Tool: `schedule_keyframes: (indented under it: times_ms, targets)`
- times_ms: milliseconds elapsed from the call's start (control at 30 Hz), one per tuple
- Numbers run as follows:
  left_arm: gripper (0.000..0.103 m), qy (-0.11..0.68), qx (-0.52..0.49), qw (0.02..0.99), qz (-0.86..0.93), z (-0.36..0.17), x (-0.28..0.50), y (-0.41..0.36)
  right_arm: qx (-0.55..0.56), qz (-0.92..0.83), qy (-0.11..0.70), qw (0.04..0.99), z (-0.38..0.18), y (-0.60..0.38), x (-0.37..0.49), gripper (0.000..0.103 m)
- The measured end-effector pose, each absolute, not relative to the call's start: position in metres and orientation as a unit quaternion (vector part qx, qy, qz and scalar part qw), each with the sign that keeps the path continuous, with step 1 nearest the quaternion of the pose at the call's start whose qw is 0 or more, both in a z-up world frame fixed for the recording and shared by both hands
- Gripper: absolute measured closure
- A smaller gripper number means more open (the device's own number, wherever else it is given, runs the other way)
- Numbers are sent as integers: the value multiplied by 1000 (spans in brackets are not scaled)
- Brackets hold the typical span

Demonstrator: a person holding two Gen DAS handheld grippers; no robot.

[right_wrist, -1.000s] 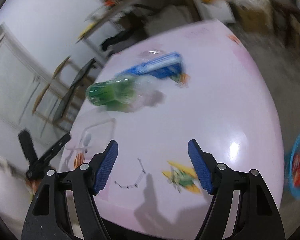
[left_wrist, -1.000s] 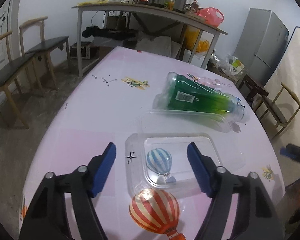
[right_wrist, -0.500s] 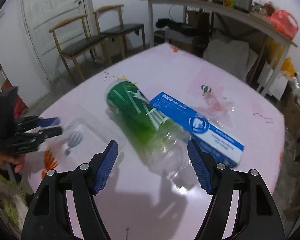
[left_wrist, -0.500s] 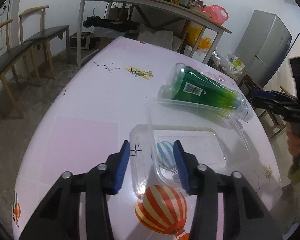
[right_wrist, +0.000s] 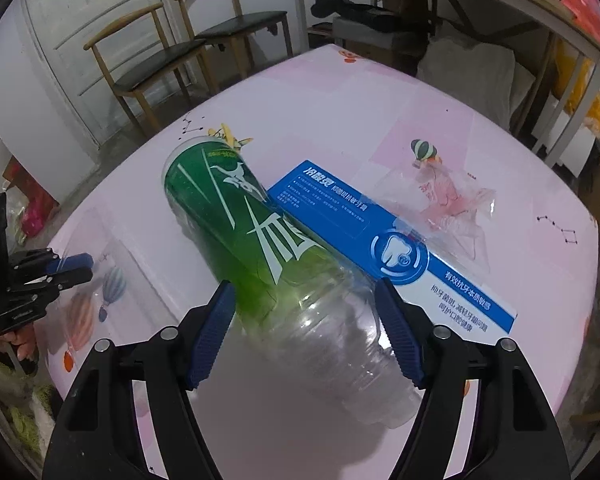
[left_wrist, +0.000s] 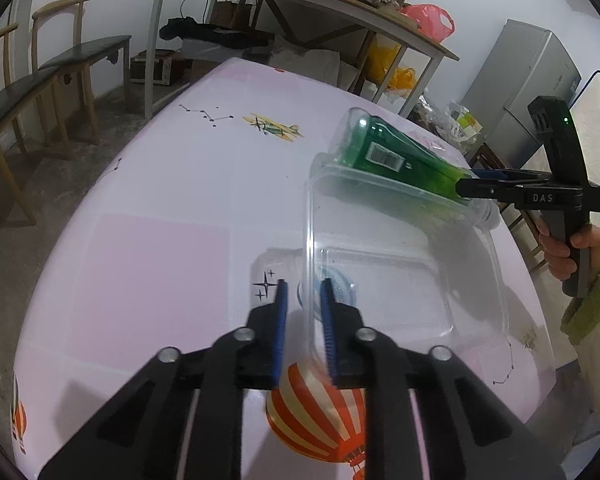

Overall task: Collect trash
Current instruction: 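Grasp the clear plastic tray rim with the left tool while the right tool grasps the green bottle, then lift the clear tray with the left tool while the right tool lifts the green bottle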

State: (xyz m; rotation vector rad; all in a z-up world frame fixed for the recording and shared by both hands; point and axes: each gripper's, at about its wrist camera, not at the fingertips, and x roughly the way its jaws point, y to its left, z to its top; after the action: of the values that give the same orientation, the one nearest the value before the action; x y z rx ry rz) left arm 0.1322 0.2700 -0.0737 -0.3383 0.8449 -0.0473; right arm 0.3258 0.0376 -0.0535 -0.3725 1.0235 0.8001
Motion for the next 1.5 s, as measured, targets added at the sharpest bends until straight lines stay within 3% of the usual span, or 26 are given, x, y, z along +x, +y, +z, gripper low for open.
schedule_keyframes:
  times_ms: [333, 667, 800, 1067, 1167, 1267, 1500]
  targets:
    - [95, 410, -155, 899, -10, -71, 119, 274, -167, 365, 485, 777, -51, 26, 289, 44]
    - [96, 412, -159, 897, 1, -71, 112, 280, -137, 369, 546, 739, -47, 4, 239, 44]
    - [96, 412, -158, 897, -1, -71, 111, 279, -165, 365, 516, 757, -39, 0, 235, 34]
    - [96, 413, -157, 897, -1, -72, 112, 279, -172, 407, 521, 730, -56, 21, 256, 27]
    - [96, 413, -158, 897, 0, -72, 111, 280, -153, 423, 538, 713, -64, 25, 260, 29]
    - [96, 413, -161, 896, 0, -72, 110, 280, -129, 424, 546, 711, -65, 20, 257, 41]
    - [96, 412, -163, 897, -3, -71, 106, 280, -113, 362, 558, 738, -61, -6, 231, 41]
